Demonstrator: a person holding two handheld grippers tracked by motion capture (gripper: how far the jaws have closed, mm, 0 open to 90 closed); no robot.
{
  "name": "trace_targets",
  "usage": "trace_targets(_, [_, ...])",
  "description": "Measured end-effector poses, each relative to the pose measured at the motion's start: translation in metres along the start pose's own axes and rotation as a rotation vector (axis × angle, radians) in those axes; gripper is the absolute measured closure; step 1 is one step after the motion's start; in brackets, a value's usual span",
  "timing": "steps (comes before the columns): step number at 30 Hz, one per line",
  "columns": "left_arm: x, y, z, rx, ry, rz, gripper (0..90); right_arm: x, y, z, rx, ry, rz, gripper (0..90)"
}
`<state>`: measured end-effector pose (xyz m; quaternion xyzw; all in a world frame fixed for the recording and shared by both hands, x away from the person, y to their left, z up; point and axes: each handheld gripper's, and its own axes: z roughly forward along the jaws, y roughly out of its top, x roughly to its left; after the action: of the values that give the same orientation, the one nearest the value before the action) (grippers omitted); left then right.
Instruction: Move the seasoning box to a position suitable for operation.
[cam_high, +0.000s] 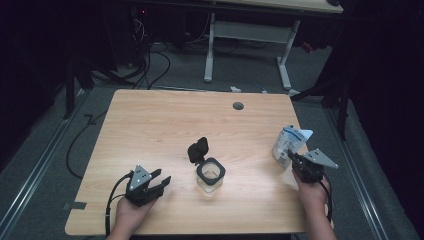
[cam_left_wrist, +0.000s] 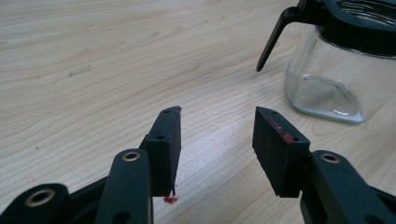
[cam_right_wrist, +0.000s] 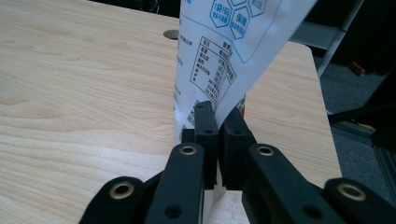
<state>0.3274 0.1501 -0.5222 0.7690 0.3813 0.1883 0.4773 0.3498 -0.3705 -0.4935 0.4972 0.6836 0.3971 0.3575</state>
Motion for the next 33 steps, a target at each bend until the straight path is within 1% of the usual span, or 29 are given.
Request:
trace_targets(4, [-0.001,0.0,0.0,0.001,-0.007,-0.001,51.3,0.0,0.002,0.0,0.012,0.014,0.006,88.5])
trace_targets(8, [-0.001,0.0,0.001,0.0,-0.017,-0.003,50.7,0.002,0.008,-0.003,0.033,0.027,-0.004,88.9])
trace_targets(9, [-0.002,0.0,0.001,-0.002,-0.024,-0.005,50.4,0.005,0.011,-0.005,0.037,0.031,-0.019,89.1])
trace_targets(11, [-0.002,0.0,0.001,-0.001,-0.028,-0.004,50.1,0.006,0.014,-0.006,0.04,0.037,-0.024,89.2])
trace_targets(12, [-0.002,0.0,0.001,-0.001,-0.029,-0.003,50.0,0.007,0.017,-0.007,0.046,0.05,-0.015,89.3])
trace_targets(13, [-0.003,0.0,0.001,-0.004,-0.033,0.0,49.8,0.009,0.02,-0.009,0.055,0.065,-0.019,89.4])
trace_targets(14, [-0.003,0.0,0.001,-0.004,-0.033,0.0,49.6,0.009,0.02,-0.009,0.055,0.065,-0.019,89.4])
trace_targets(15, [-0.004,0.0,0.001,-0.005,-0.038,0.003,49.5,0.011,0.024,-0.011,0.068,0.091,-0.01,89.4])
trace_targets(16, [-0.004,0.0,0.001,-0.005,-0.038,0.003,49.4,0.011,0.024,-0.011,0.068,0.091,-0.01,89.4])
trace_targets(18, [-0.004,0.0,0.001,-0.005,-0.043,0.004,49.3,0.012,0.027,-0.012,0.078,0.113,-0.005,89.4])
trace_targets(19, [-0.004,0.0,0.001,-0.007,-0.047,0.003,49.3,0.014,0.03,-0.015,0.1,0.131,0.0,89.5])
trace_targets(20, [-0.004,0.0,0.002,-0.009,-0.051,0.0,49.3,0.014,0.03,-0.015,0.1,0.131,0.0,89.5])
trace_targets(23, [-0.004,0.0,0.001,-0.017,-0.061,-0.002,49.0,0.018,0.035,-0.018,0.126,0.147,-0.005,89.4])
trace_targets(24, [-0.004,0.0,0.001,-0.019,-0.064,-0.002,48.7,0.021,0.038,-0.021,0.136,0.161,-0.011,89.5])
trace_targets(26, [-0.005,0.0,0.001,-0.027,-0.072,0.001,48.6,0.023,0.04,-0.023,0.142,0.169,-0.016,89.5])
trace_targets(27, [-0.006,0.0,0.001,-0.033,-0.081,0.005,48.2,0.026,0.042,-0.025,0.157,0.178,-0.019,89.4])
trace_targets(28, [-0.006,0.0,0.001,-0.033,-0.081,0.005,48.0,0.026,0.042,-0.025,0.157,0.178,-0.019,89.4])
trace_targets(29, [-0.007,0.0,0.001,-0.038,-0.088,0.009,47.9,0.03,0.044,-0.029,0.175,0.179,-0.032,89.4])
trace_targets(30, [-0.007,0.0,0.001,-0.038,-0.088,0.009,47.8,0.03,0.044,-0.029,0.175,0.179,-0.032,89.4])
trace_targets(32, [-0.008,0.0,0.001,-0.04,-0.095,0.015,47.7,0.034,0.046,-0.032,0.189,0.187,-0.048,89.4])
trace_targets(33, [-0.008,0.0,0.001,-0.041,-0.099,0.016,47.5,0.036,0.047,-0.033,0.197,0.187,-0.048,89.4])
